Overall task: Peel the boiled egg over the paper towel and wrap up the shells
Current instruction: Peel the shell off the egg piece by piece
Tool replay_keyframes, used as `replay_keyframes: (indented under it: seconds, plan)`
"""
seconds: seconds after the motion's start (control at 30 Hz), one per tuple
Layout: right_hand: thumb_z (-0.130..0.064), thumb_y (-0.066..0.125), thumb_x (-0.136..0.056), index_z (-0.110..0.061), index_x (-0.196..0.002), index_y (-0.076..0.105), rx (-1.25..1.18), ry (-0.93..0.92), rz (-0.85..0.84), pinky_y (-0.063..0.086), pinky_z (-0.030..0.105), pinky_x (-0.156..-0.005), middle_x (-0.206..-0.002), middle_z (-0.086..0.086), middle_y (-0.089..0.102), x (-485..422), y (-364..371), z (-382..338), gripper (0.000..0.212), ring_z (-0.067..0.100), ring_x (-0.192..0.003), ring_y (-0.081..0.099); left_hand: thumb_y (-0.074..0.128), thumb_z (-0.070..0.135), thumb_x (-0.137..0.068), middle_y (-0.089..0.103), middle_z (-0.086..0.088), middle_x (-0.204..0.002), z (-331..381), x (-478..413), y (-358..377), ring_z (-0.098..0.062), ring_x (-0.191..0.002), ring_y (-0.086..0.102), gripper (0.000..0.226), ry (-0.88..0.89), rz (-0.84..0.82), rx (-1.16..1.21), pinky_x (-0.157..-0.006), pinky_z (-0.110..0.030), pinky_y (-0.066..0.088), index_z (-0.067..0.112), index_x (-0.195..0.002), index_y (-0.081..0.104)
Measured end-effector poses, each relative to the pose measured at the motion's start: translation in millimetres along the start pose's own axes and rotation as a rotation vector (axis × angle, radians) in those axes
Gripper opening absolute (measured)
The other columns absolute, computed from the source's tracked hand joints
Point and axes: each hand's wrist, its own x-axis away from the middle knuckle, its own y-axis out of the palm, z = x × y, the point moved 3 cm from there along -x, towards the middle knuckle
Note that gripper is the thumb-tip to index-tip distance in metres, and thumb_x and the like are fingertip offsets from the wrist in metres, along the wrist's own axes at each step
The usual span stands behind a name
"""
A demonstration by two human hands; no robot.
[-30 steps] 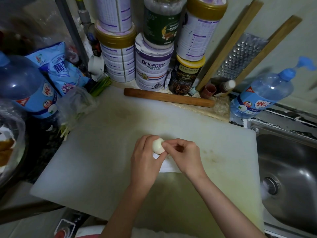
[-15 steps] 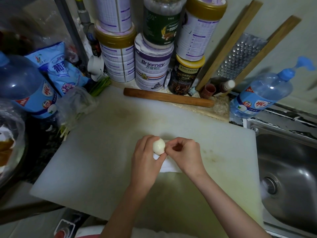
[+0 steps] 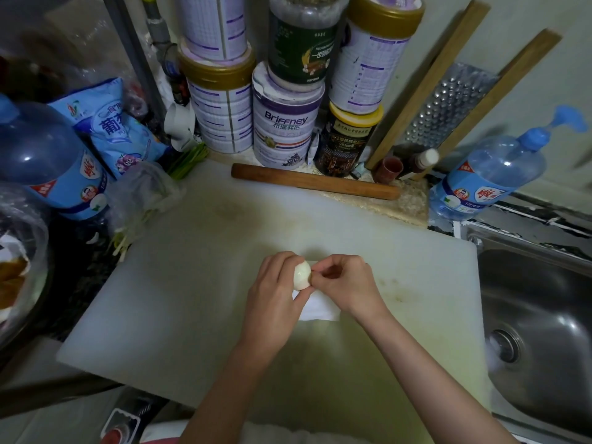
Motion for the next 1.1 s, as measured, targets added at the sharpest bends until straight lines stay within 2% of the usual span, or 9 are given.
replay_keyframes:
  seconds: [0.1, 0.27, 0.5, 0.6, 0.67, 0.77, 0.87, 0.97, 1.1]
  plan:
    - [-0.013, 0.071, -0.068, -0.023, -0.065, 0.069, 0.007, -0.003, 0.018, 0.046, 0.006, -0.06, -0.065, -0.01, 0.069, -0.7, -0.4, -0.8, 0.011, 0.001, -0.065, 0.064, 0.078, 0.022, -0.073, 0.062, 0.002, -0.106, 1.4, -1.0, -1.2, -0.013, -0.101, 0.051, 0.035, 0.012, -0.001, -0.009, -0.071, -0.025, 0.047, 0.011, -0.102, 0.062]
    - [-0.013, 0.072, -0.07, -0.021, -0.067, 0.072, -0.053, 0.043, -0.027, 0.054, 0.019, -0.07, -0.07, -0.006, 0.073, -2.3, -2.6, 1.5, 0.008, 0.007, -0.071, 0.068, 0.079, 0.022, -0.072, 0.063, 0.0, -0.104, 3.0, -2.5, -3.2, -0.013, -0.1, 0.049, 0.035, 0.057, 0.003, -0.036, -0.067, -0.027, 0.049, 0.01, -0.1, 0.063]
    - [-0.008, 0.072, -0.065, -0.02, -0.063, 0.071, -0.108, 0.087, -0.012, 0.057, 0.03, -0.076, -0.07, -0.001, 0.073, -4.3, -2.4, 5.0, 0.012, 0.015, -0.073, 0.069, 0.079, 0.022, -0.071, 0.062, 0.002, -0.104, -0.5, -2.4, -0.2, -0.016, -0.099, 0.055, 0.035, 0.034, 0.004, 0.018, -0.075, -0.02, 0.042, 0.011, -0.101, 0.062]
    - [-0.008, 0.073, -0.065, -0.021, -0.06, 0.071, -0.186, 0.117, -0.039, 0.057, 0.036, -0.08, -0.068, 0.002, 0.072, -5.1, -4.0, 8.3, 0.014, 0.017, -0.068, 0.066, 0.08, 0.021, -0.069, 0.06, 0.007, -0.103, -4.4, -1.9, 0.0, -0.014, -0.098, 0.057, 0.037, -0.066, 0.009, 0.181, -0.08, -0.02, 0.044, 0.015, -0.101, 0.061]
    - [-0.006, 0.073, -0.067, -0.019, -0.061, 0.071, -0.251, 0.13, -0.049, 0.055, 0.041, -0.081, -0.067, 0.004, 0.07, -5.7, -5.4, 10.3, 0.015, 0.016, -0.065, 0.063, 0.082, 0.02, -0.065, 0.06, 0.011, -0.102, -10.2, -1.7, 0.9, -0.009, -0.096, 0.06, 0.04, -0.235, 0.024, 0.388, -0.081, -0.019, 0.047, 0.019, -0.1, 0.061]
    - [-0.003, 0.073, -0.068, -0.017, -0.062, 0.072, -0.297, 0.126, -0.036, 0.054, 0.042, -0.08, -0.066, 0.007, 0.07, -5.7, -6.8, 11.7, 0.014, 0.016, -0.063, 0.062, 0.084, 0.012, -0.063, 0.064, 0.007, -0.104, -18.2, 1.3, 5.9, -0.001, -0.097, 0.062, 0.045, -0.454, -0.002, 0.672, -0.076, -0.013, 0.05, 0.024, -0.1, 0.06]
    - [-0.002, 0.072, -0.068, -0.014, -0.065, 0.072, -0.312, 0.135, -0.032, 0.054, 0.043, -0.08, -0.065, 0.007, 0.069, -5.0, -5.9, 12.7, 0.013, 0.017, -0.063, 0.062, 0.081, 0.005, -0.066, 0.064, 0.003, -0.107, -25.2, 5.4, 11.4, 0.002, -0.101, 0.059, 0.046, -0.519, -0.044, 0.819, -0.072, -0.008, 0.048, 0.024, -0.102, 0.059]
    - [-0.001, 0.071, -0.069, -0.014, -0.065, 0.071, -0.313, 0.146, -0.039, 0.054, 0.043, -0.082, -0.065, 0.008, 0.069, -4.2, -3.2, 13.4, 0.013, 0.018, -0.064, 0.061, 0.077, 0.001, -0.071, 0.066, -0.001, -0.11, -32.5, 7.2, 15.8, -0.012, -0.107, 0.062, 0.045, -0.56, -0.075, 0.932, -0.08, -0.018, 0.051, 0.021, -0.106, 0.059]
    - [-0.001, 0.074, -0.069, -0.014, -0.063, 0.071, -0.299, 0.145, -0.012, 0.054, 0.043, -0.081, -0.065, 0.009, 0.069, -6.4, -4.8, 14.5, 0.014, 0.018, -0.064, 0.063, 0.069, 0.0, -0.077, 0.069, -0.002, -0.109, -40.2, 12.4, 17.1, -0.016, -0.103, 0.063, 0.039, -0.622, -0.097, 1.099, -0.089, -0.029, 0.048, 0.017, -0.111, 0.062]
